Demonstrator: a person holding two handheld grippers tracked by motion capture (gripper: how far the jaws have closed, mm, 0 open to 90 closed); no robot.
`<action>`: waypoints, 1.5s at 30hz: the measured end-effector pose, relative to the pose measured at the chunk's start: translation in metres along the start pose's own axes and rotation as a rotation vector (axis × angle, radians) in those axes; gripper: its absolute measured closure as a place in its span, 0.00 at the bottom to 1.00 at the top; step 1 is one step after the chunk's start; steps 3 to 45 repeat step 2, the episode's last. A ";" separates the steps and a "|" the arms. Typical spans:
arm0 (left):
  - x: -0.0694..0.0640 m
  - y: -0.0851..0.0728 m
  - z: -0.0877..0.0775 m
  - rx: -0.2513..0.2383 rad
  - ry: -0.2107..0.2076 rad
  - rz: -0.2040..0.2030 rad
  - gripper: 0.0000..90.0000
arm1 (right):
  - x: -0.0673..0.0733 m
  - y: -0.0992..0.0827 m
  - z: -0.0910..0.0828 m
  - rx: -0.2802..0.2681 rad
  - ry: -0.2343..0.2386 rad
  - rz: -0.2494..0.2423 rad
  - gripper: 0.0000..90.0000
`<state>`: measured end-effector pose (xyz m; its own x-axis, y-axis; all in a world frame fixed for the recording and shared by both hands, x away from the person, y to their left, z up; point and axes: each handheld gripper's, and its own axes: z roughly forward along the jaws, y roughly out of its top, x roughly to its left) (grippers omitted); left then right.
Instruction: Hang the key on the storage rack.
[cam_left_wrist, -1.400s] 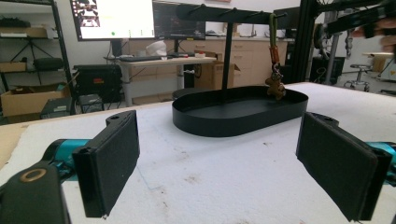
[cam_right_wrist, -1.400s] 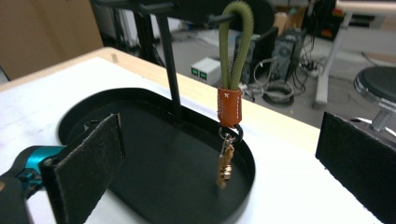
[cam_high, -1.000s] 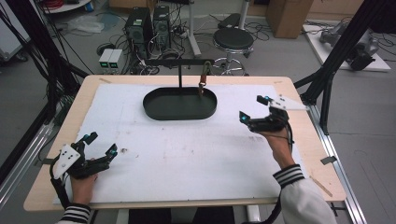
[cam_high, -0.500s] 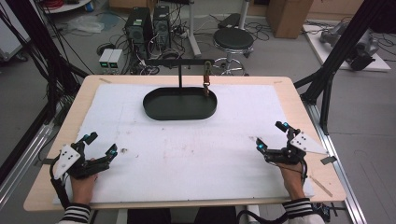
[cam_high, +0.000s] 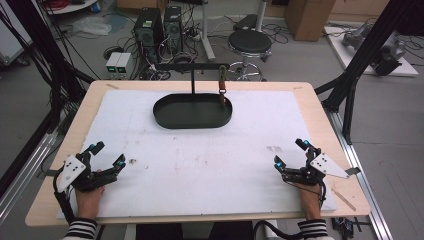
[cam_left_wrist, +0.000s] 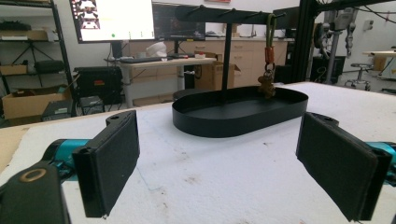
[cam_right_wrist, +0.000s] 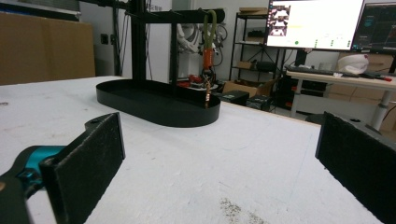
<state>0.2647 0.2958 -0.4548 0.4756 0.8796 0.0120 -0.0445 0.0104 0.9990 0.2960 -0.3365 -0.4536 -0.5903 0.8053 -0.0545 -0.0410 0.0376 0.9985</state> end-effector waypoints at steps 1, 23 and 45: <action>0.000 0.000 0.000 0.000 0.000 -0.001 0.15 | 0.000 0.000 0.000 0.000 0.000 0.000 0.00; 0.000 0.000 0.000 0.000 0.001 -0.002 0.15 | 0.000 0.000 0.000 -0.001 -0.002 0.002 0.00; 0.000 0.000 0.000 0.000 0.001 -0.002 0.15 | 0.000 0.000 0.000 -0.001 -0.002 0.002 0.00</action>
